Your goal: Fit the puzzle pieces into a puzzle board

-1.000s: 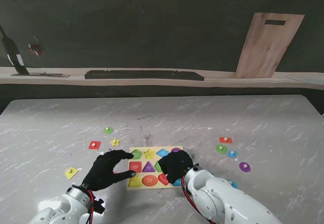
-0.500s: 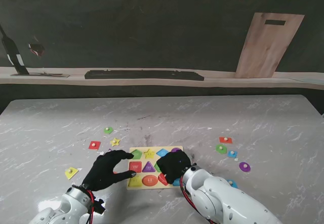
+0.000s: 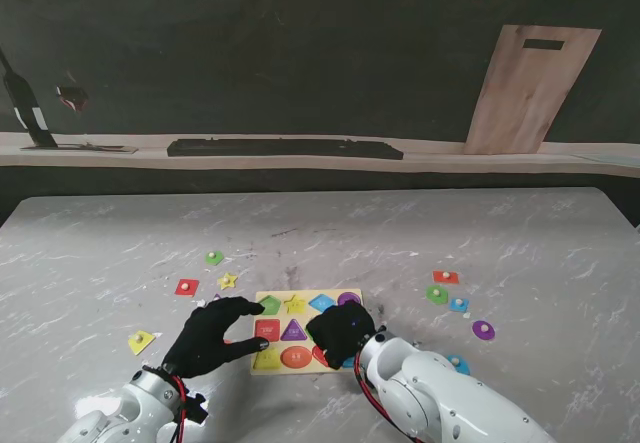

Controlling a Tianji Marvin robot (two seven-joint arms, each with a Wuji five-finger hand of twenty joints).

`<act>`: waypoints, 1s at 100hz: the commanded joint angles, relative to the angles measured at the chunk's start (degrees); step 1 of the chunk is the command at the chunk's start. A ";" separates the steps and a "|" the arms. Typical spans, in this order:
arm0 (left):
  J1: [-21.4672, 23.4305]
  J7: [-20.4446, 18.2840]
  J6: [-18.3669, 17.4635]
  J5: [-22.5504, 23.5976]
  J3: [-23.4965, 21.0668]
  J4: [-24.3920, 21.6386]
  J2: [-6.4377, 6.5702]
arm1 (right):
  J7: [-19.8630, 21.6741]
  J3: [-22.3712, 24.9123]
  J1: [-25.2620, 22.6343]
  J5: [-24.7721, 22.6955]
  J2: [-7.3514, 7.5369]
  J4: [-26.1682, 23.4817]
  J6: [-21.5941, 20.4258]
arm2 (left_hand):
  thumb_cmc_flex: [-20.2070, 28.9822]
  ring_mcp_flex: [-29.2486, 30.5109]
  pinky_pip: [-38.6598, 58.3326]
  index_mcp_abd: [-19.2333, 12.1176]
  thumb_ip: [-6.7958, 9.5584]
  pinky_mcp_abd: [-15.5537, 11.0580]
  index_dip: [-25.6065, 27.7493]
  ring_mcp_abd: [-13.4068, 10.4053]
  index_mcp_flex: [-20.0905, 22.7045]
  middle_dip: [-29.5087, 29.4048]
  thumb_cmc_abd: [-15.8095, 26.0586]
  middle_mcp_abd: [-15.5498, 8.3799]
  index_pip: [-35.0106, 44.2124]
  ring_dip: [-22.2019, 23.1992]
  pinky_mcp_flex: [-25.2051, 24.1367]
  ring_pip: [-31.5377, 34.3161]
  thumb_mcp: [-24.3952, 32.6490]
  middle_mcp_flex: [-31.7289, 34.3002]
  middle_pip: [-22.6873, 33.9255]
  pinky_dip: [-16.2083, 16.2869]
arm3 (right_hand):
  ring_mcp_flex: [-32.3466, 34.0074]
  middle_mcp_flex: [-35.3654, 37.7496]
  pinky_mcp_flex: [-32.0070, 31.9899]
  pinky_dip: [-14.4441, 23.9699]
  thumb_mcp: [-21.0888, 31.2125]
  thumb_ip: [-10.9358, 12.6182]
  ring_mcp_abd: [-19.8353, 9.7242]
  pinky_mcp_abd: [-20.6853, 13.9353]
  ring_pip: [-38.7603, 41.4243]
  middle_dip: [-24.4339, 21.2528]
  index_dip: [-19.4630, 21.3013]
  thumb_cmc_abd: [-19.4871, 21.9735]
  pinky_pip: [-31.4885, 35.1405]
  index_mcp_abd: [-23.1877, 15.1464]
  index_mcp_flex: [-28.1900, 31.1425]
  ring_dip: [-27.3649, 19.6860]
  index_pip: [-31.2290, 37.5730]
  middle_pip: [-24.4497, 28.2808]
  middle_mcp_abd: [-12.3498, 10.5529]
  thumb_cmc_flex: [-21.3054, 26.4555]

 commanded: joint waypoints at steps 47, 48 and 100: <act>0.23 -0.45 0.13 -0.45 0.10 -0.21 0.03 | 0.25 0.28 -0.68 -3.28 1.13 0.31 -3.26 | 0.10 -1.76 -0.60 -1.35 2.39 -3.14 -0.30 -2.21 1.32 -0.82 1.27 -0.42 -0.99 -0.36 -1.08 -1.54 -1.85 -0.33 -0.98 0.79 | -4.55 -7.55 -4.15 2.46 -4.58 5.27 -1.65 -0.35 2.26 4.31 3.39 7.49 1.42 -3.08 -10.25 1.05 -6.83 5.01 -1.38 -6.10; 0.22 -0.50 0.14 -0.48 0.10 -0.21 0.03 | 0.17 0.30 -0.69 -3.47 1.16 0.32 -3.33 | 0.12 -1.74 -0.61 -1.34 2.39 -3.15 -0.30 -2.15 1.36 -0.83 1.28 -0.40 -0.98 -0.36 -1.09 -1.54 -1.84 -0.35 -1.00 0.79 | -4.56 -7.64 -4.17 2.55 -4.97 5.94 -1.66 -0.25 2.28 4.58 4.51 7.91 1.42 -2.75 -10.40 1.01 -7.64 4.98 -1.45 -6.46; -0.07 -2.04 0.92 -1.45 0.31 -0.31 0.21 | -6.36 5.42 -4.35 -10.69 2.20 -1.68 -7.38 | -0.07 -1.63 -1.01 -1.35 2.34 -3.00 -0.39 -1.98 2.26 -0.91 1.84 -0.31 -1.46 -0.52 -1.16 -1.85 -1.95 0.33 -1.26 0.68 | -6.04 -13.14 -4.82 1.36 -14.91 5.86 -2.19 -0.46 0.02 8.94 13.27 13.00 0.29 1.15 -21.82 -0.21 -13.97 4.49 -2.39 -15.70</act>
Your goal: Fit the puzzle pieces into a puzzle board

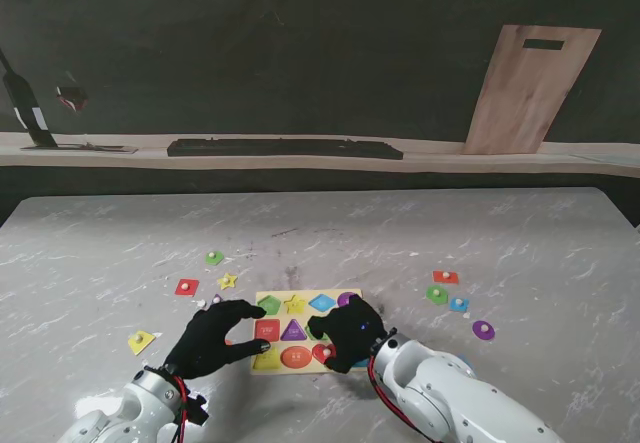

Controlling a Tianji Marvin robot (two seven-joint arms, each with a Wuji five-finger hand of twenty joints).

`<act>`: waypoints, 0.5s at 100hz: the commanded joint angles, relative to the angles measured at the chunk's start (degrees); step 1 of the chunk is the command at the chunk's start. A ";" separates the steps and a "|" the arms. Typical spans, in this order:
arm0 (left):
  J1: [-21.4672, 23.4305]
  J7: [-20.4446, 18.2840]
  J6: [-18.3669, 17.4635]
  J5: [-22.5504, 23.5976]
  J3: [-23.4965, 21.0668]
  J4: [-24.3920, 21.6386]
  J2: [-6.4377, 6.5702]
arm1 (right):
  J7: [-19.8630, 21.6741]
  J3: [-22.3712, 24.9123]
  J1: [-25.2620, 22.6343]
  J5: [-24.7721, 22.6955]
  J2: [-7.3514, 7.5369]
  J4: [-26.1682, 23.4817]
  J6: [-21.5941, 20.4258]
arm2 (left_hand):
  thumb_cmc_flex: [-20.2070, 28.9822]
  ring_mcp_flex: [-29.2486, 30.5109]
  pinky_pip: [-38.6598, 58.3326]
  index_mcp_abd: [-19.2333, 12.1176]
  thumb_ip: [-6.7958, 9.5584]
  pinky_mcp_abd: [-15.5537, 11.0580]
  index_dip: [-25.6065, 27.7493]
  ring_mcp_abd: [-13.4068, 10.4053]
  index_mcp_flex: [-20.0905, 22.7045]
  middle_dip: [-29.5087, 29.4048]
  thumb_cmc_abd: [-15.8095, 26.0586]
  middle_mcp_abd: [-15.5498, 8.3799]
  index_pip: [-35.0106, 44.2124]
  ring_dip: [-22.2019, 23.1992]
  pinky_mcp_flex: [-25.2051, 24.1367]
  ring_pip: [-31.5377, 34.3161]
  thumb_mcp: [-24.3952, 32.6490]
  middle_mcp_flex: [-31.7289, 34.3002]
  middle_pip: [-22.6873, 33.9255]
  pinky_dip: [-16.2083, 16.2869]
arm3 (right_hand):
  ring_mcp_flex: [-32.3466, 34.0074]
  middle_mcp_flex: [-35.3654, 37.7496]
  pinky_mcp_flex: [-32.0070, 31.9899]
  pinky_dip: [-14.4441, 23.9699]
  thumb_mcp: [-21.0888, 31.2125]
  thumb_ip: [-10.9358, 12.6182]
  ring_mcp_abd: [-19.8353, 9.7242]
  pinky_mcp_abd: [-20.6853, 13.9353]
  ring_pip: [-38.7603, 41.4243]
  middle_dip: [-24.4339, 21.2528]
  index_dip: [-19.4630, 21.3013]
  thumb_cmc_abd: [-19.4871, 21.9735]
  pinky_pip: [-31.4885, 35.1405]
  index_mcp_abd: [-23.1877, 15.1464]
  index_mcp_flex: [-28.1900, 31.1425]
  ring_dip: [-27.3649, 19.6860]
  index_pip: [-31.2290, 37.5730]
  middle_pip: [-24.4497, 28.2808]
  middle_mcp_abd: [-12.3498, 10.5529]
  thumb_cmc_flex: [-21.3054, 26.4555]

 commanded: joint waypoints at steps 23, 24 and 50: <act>0.03 -0.42 0.28 -0.36 0.19 -0.21 0.15 | -1.28 14.79 -9.56 -5.68 1.12 -8.23 -3.83 | -0.08 -1.52 -0.81 -1.42 2.32 -3.01 -0.36 -2.05 1.43 -0.88 1.86 -0.38 -1.53 -0.61 -1.14 -1.88 -1.98 0.49 -1.26 0.68 | -6.52 -6.64 -5.72 -0.88 -4.80 1.50 0.70 -0.20 -3.19 0.38 -1.06 6.86 -1.46 0.41 -3.18 -1.36 -1.29 -1.34 0.48 -2.97; 0.03 -0.44 0.30 -0.37 0.19 -0.21 0.15 | -1.08 15.62 -10.03 -5.89 1.17 -8.58 -4.17 | -0.05 -1.55 -0.81 -1.38 2.33 -3.01 -0.36 -1.99 1.44 -0.88 1.85 -0.35 -1.53 -0.61 -1.14 -1.90 -1.96 0.49 -1.27 0.68 | -6.86 -7.00 -5.93 -0.89 -4.75 1.62 0.66 -0.33 -3.32 0.40 -0.98 7.01 -1.54 0.19 -3.01 -1.37 -1.19 -1.40 0.42 -2.86; -0.38 -0.89 0.92 -0.56 0.62 -0.18 0.21 | 3.75 32.29 -20.61 -12.14 2.06 -14.61 -9.27 | -0.09 -1.54 -0.82 -1.45 2.31 -3.01 -0.33 -2.01 1.46 -0.89 2.08 -0.43 -1.63 -0.65 -1.13 -1.95 -2.01 0.50 -1.31 0.71 | -9.07 -8.52 -6.12 -0.22 -0.75 2.34 -0.75 -2.09 -3.20 1.06 1.51 8.53 -1.91 -3.69 2.45 -0.66 1.01 -0.94 -0.57 1.30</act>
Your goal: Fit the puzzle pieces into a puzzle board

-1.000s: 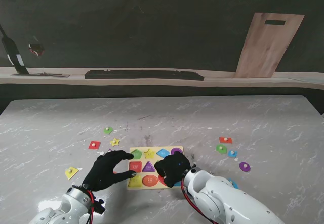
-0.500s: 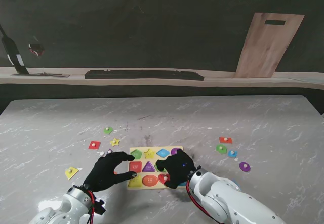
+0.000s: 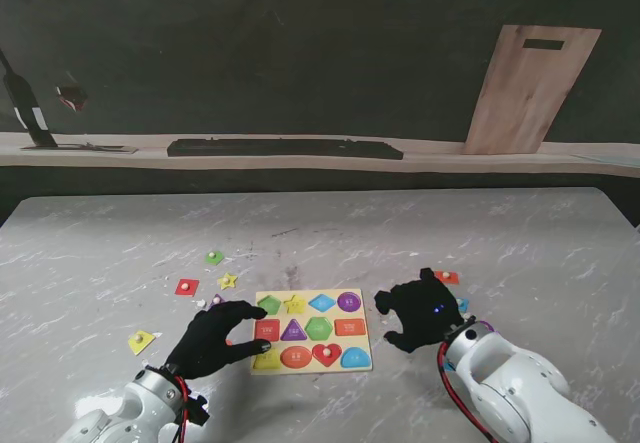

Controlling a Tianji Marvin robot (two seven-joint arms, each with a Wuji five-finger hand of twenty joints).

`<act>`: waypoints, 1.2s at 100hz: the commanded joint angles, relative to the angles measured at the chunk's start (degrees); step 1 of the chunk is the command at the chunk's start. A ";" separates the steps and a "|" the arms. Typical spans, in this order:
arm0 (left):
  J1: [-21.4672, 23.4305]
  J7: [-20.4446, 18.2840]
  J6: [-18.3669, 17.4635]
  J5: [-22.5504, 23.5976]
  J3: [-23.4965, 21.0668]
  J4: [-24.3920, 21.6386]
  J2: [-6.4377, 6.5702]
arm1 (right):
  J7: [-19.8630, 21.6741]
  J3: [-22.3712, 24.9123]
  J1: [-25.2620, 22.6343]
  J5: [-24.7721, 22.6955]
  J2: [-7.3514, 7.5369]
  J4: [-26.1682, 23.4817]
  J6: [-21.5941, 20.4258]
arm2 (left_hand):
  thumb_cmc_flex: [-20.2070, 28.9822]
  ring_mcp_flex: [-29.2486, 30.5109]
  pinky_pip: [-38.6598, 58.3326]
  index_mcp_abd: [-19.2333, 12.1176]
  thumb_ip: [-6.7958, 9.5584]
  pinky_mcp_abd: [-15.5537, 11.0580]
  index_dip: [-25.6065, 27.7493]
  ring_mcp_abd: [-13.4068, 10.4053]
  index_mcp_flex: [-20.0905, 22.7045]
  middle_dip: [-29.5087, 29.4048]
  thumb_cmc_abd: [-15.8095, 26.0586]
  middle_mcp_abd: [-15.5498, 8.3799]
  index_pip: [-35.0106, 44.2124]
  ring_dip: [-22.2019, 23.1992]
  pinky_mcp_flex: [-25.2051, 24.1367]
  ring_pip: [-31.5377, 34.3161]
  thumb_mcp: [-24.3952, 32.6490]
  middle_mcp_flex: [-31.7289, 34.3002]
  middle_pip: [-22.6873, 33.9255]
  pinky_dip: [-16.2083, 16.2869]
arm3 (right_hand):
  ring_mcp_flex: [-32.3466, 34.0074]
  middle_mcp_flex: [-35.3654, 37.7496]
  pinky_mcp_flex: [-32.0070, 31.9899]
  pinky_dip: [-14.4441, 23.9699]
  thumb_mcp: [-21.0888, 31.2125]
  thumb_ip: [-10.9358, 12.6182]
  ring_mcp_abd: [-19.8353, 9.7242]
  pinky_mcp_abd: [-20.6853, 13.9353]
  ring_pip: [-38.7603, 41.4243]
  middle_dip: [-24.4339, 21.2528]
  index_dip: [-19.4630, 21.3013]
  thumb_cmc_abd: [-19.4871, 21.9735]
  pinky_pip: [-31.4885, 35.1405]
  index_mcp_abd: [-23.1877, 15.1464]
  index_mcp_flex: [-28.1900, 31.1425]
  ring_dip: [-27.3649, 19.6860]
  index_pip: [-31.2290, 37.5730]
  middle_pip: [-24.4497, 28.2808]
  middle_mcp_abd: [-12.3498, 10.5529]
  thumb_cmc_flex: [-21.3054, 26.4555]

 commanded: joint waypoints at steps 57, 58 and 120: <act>-1.12 -1.52 1.12 -1.06 1.20 0.20 0.24 | 0.74 10.80 -10.82 -10.75 2.68 -0.45 0.42 | -0.02 -1.58 -1.05 -1.23 2.31 -3.19 -0.29 -1.88 1.75 -0.89 1.70 -0.14 -1.18 -0.61 -1.18 -1.37 -2.06 0.50 -1.32 0.61 | 1.16 1.87 1.52 2.79 -2.30 -2.25 0.01 -1.24 2.22 0.61 -3.44 6.21 -0.04 -3.20 6.06 2.34 5.65 1.65 -0.54 -0.02; -1.12 -1.51 1.12 -1.06 1.20 0.20 0.24 | 0.82 10.87 -10.89 -10.90 2.70 -0.48 0.42 | -0.04 -1.61 -1.05 -1.23 2.31 -3.19 -0.30 -1.87 1.72 -0.89 1.76 -0.17 -1.20 -0.61 -1.18 -1.38 -2.05 0.50 -1.32 0.61 | 1.14 1.88 1.50 2.81 -2.39 -2.30 0.01 -1.24 2.22 0.60 -3.45 6.36 -0.05 -3.27 6.13 2.35 5.75 1.65 -0.55 -0.03; -1.61 -1.80 1.44 -1.54 1.75 0.07 0.23 | 4.47 9.98 -9.28 -11.17 2.91 2.04 1.71 | -0.09 -1.70 -1.07 -1.34 2.26 -3.19 -0.24 -2.06 1.79 -0.93 2.02 -0.37 -1.21 -0.64 -1.17 -1.40 -2.10 0.38 -1.36 0.64 | 1.25 2.74 1.38 3.47 -4.19 -3.02 0.50 -1.23 2.36 0.40 -3.88 8.65 -0.02 -5.12 7.03 2.70 7.01 1.44 -0.61 1.33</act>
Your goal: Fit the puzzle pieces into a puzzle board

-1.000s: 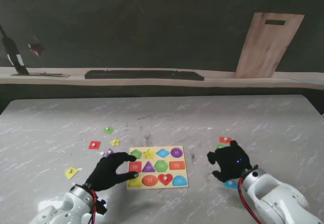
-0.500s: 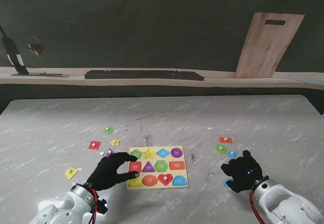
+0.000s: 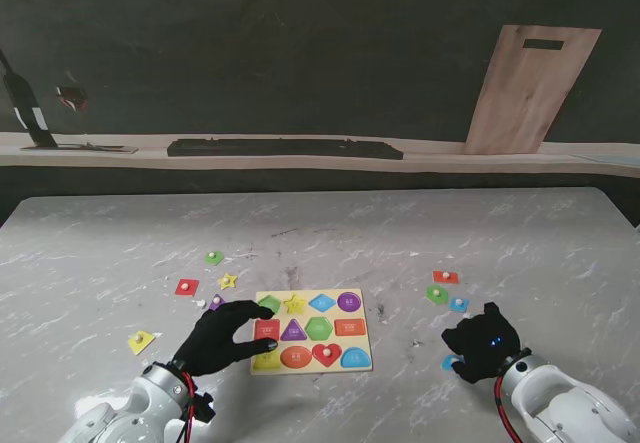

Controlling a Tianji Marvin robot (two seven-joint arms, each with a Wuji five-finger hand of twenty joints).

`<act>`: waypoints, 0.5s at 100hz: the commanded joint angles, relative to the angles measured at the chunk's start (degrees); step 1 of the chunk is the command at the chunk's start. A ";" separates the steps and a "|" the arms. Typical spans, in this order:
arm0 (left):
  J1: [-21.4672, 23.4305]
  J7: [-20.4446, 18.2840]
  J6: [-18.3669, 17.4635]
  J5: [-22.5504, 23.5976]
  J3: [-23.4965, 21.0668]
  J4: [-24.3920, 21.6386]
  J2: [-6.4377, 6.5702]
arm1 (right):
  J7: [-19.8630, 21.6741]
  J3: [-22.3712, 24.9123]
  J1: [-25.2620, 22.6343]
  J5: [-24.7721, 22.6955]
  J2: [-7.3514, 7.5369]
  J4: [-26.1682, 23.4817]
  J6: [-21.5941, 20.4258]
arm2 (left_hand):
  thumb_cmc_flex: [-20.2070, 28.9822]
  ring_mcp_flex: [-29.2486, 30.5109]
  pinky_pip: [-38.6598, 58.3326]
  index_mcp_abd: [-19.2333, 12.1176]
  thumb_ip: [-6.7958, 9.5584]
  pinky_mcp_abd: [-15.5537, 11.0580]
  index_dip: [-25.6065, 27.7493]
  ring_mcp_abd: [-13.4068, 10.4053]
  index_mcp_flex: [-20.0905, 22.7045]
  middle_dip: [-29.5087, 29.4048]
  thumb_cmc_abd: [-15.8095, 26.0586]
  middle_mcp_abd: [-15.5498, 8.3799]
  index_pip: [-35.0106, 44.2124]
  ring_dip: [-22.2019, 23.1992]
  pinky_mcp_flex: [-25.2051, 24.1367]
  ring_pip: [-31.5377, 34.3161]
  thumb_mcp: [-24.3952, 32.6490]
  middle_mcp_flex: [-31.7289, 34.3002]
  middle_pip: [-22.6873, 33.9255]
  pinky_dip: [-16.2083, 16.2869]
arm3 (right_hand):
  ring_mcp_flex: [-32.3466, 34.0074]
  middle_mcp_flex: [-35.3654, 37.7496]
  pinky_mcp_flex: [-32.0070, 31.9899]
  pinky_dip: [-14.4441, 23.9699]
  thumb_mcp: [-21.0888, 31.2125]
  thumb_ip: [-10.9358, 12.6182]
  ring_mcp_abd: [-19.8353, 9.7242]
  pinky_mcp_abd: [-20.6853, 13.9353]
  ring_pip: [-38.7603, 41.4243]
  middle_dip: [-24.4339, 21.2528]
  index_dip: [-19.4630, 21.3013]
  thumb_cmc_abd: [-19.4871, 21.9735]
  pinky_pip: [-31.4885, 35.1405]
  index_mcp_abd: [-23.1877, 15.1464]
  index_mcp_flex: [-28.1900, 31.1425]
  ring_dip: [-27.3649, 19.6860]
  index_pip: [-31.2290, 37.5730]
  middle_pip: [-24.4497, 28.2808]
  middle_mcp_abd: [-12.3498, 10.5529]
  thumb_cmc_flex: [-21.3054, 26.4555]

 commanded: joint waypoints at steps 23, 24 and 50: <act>0.13 -0.09 0.48 -0.20 0.17 -0.22 0.05 | 0.73 -1.61 1.08 0.15 0.31 1.78 0.49 | -0.10 -1.72 -0.57 -1.35 2.25 -3.19 -0.24 -2.10 1.16 -0.95 1.95 -0.32 -0.94 -0.64 -1.14 -1.41 -2.12 0.21 -1.33 0.65 | 1.53 2.56 0.30 1.58 0.05 -2.62 0.44 -0.18 1.62 0.31 -1.33 0.45 0.10 -3.34 1.31 0.68 3.99 1.46 -1.01 2.49; 0.12 -0.09 0.49 -0.21 0.17 -0.22 0.05 | 0.75 -1.68 1.12 0.17 0.31 1.84 0.52 | -0.09 -1.72 -0.57 -1.31 2.25 -3.19 -0.24 -2.11 1.16 -0.96 1.95 -0.30 -0.94 -0.64 -1.14 -1.41 -2.12 0.17 -1.35 0.65 | 1.58 2.63 0.30 1.59 0.08 -2.72 0.42 -0.19 1.62 0.31 -1.38 0.40 0.10 -3.48 1.44 0.68 4.28 1.48 -1.03 2.65; 0.03 -0.20 0.69 -0.38 0.26 -0.20 0.05 | 1.01 -3.43 2.18 0.55 0.50 3.49 0.92 | -0.08 -1.83 -0.57 -1.26 2.26 -3.19 -0.27 -1.98 1.19 -0.97 1.97 -0.18 -0.98 -0.63 -1.14 -1.42 -2.13 0.24 -1.30 0.66 | 2.68 4.49 0.94 1.66 2.53 -2.96 -0.20 -0.67 1.96 0.20 -1.93 0.37 0.20 -7.64 3.94 0.70 7.77 1.64 -2.38 7.38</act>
